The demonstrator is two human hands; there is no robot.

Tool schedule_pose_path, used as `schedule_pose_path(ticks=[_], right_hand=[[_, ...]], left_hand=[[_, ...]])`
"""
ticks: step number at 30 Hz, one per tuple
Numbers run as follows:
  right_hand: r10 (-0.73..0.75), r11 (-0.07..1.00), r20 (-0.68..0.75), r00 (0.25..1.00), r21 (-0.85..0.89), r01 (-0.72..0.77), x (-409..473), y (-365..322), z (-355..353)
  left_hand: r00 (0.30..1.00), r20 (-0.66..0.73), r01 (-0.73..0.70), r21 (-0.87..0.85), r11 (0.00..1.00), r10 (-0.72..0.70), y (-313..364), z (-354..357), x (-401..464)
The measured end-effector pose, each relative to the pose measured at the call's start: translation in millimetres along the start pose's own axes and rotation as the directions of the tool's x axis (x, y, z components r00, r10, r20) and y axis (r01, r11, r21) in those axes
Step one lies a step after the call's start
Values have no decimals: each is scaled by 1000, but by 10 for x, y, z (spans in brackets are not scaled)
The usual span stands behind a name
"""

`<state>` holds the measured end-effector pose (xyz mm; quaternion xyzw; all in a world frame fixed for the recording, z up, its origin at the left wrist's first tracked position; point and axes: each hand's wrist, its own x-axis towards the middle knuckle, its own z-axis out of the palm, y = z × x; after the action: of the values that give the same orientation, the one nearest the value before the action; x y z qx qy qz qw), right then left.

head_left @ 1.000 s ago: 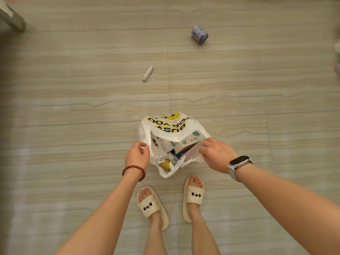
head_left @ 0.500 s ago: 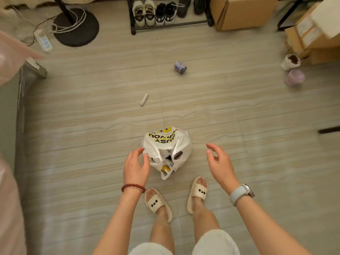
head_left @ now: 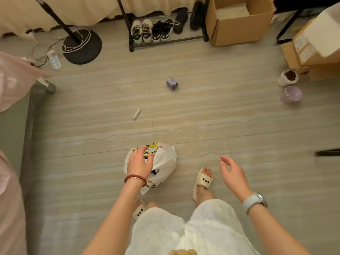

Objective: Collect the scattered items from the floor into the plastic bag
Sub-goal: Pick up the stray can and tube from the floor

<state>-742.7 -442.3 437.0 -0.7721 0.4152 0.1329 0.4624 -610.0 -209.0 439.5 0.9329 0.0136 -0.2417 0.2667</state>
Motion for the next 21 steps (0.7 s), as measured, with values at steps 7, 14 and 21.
schedule_pose_path(ticks=[7, 14, 21], right_hand=[[-94, 972, 99, 991, -205, 113, 1006, -470, -778], [-104, 938, 284, 953, -290, 189, 1862, -1263, -649], [-135, 881, 368, 920, -380, 281, 3188, -2648, -241]], left_hand=[[997, -44, 56, -104, 993, -61, 1031, 148, 367], [969, -92, 212, -171, 962, -229, 1087, -64, 1102], [927, -64, 344, -250, 905, -370, 1099, -304, 2454]])
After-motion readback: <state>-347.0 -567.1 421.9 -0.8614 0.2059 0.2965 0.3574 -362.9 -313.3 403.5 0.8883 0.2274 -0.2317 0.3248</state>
